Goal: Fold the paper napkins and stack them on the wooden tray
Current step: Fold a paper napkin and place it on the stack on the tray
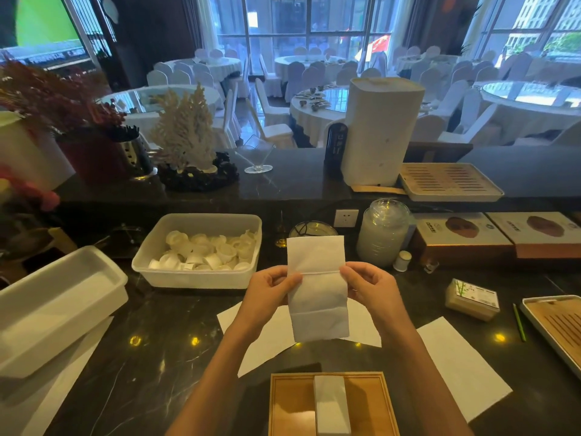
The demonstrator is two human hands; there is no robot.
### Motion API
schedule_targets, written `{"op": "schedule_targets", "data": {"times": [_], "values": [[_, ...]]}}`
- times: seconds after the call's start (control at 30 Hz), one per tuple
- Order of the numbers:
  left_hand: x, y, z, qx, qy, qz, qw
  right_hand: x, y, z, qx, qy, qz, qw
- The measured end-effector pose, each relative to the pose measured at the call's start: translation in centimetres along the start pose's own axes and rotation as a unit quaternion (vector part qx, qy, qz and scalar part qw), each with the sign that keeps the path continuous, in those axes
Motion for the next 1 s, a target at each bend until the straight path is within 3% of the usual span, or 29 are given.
{"op": "schedule_targets", "data": {"times": [0.13, 0.43, 0.67, 0.83, 1.0], "values": [[-0.1, 0.3, -0.4, -0.007, -0.009, -0.005, 1.0, -0.1, -0.6, 0.4, 0.023, 0.004, 0.046, 0.999], [-0.1, -0.6, -1.1, 0.014, -0.005, 0.042, 0.999, -0.4, -0.4, 0.5, 0.0, -0.01, 0.05, 0.999], [0.4, -2.9, -2.5, 0.017, 0.024, 0.139, 0.99, -0.3, 1.1, 4.2, 0.008, 0.065, 0.01, 0.998], [-0.3, -3.4, -3.8, -0.01, -0.01, 0.115, 0.993, -0.7, 2.1, 6.2, 0.045, 0.117, -0.013, 0.992], [-0.4, -3.9, -4.9, 0.04, -0.014, 0.109, 0.993, 0.1, 3.3, 8.1, 0.051, 0.17, -0.032, 0.984]]}}
Point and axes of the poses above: each hand's wrist, its own x-axis away from the middle knuckle, its own y-axis out of the back of the hand, z = x × y, the point moved 9 cm from there along -x, towards the middle knuckle, and after that the axes turned 13 degrees about x, right-handed, at the moved point
